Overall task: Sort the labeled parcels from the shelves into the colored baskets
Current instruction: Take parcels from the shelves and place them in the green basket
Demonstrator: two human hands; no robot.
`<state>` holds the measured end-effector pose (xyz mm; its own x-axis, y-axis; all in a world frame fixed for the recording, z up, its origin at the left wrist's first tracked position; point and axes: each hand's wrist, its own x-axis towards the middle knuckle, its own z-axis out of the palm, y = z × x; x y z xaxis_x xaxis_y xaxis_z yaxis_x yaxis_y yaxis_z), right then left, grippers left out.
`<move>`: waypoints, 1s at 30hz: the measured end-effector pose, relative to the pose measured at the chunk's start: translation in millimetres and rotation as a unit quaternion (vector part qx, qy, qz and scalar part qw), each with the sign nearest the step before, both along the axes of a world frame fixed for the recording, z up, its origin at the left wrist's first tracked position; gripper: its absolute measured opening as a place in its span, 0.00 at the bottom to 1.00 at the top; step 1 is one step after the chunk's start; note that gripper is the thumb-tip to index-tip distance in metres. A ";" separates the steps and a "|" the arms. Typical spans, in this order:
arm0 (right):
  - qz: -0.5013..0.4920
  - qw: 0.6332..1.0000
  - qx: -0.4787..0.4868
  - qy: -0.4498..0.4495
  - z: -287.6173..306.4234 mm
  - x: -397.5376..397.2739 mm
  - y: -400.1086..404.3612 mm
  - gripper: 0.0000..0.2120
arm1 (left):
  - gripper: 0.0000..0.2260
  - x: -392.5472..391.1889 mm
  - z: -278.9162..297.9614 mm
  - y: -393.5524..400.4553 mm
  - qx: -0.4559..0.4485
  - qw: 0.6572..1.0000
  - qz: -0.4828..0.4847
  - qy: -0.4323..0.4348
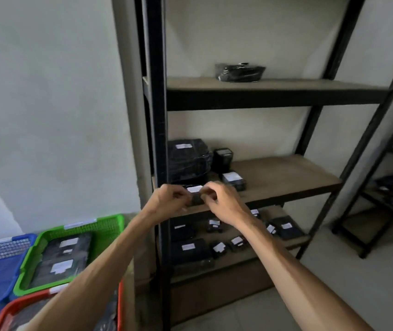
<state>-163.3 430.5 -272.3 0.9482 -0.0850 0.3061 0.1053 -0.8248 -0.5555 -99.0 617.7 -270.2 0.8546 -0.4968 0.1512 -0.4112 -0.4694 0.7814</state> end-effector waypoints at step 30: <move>-0.098 0.920 0.258 0.279 -100.1 199.6 -268.0 0.26 | 0.18 119.4 -96.1 -300.8 0.047 0.968 0.212 0.129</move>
